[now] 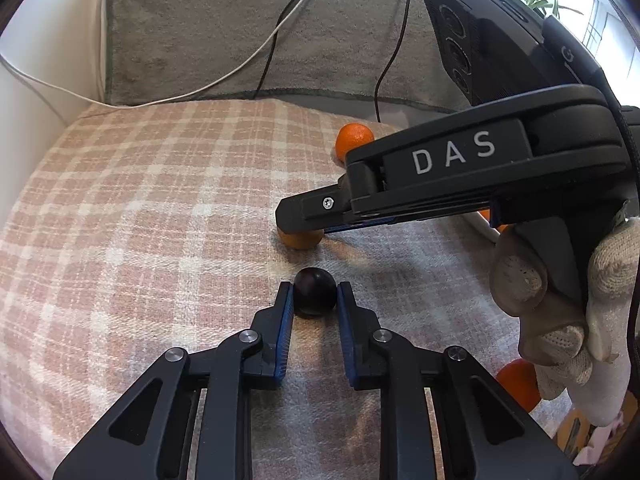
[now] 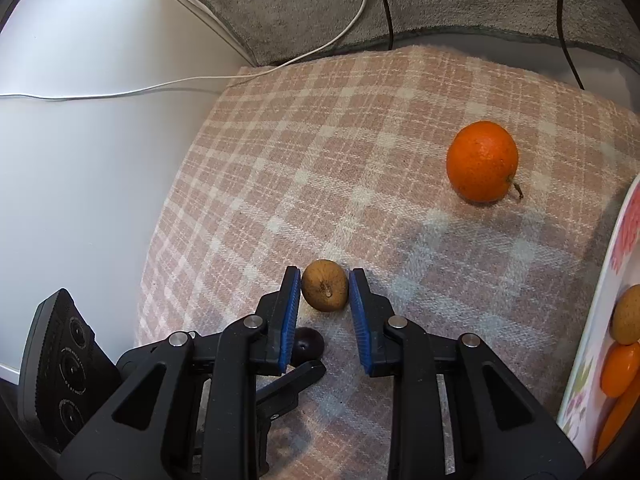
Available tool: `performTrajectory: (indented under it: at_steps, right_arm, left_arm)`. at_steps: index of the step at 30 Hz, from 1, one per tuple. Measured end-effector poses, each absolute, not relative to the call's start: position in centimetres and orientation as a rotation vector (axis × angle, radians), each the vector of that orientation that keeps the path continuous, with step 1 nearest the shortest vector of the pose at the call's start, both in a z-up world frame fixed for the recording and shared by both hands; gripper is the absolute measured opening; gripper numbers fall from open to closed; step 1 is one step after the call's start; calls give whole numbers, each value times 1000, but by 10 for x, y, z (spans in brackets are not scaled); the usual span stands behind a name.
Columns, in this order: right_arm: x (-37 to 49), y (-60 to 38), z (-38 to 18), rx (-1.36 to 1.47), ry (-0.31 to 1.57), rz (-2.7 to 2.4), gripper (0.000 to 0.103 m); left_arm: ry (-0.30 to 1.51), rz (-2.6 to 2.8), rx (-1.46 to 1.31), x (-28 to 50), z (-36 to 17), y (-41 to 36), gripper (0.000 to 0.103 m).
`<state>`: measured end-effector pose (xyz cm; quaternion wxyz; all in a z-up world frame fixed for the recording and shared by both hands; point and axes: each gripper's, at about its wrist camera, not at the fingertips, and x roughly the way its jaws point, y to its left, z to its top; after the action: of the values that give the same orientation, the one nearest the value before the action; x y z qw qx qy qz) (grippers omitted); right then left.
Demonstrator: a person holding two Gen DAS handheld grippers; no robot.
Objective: Organize fruits
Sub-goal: 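Grasp the dark plum with the left gripper while the right gripper grasps the kiwi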
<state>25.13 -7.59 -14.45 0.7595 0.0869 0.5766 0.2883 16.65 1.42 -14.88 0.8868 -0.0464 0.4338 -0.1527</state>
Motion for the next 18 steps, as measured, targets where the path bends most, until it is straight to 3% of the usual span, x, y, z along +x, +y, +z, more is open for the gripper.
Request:
performTrajectory:
  at_steps: [18]
  right_arm:
    - [230, -103, -109, 183, 1160, 628, 26]
  left_arm:
    - [855, -310, -102, 142, -128, 16, 20]
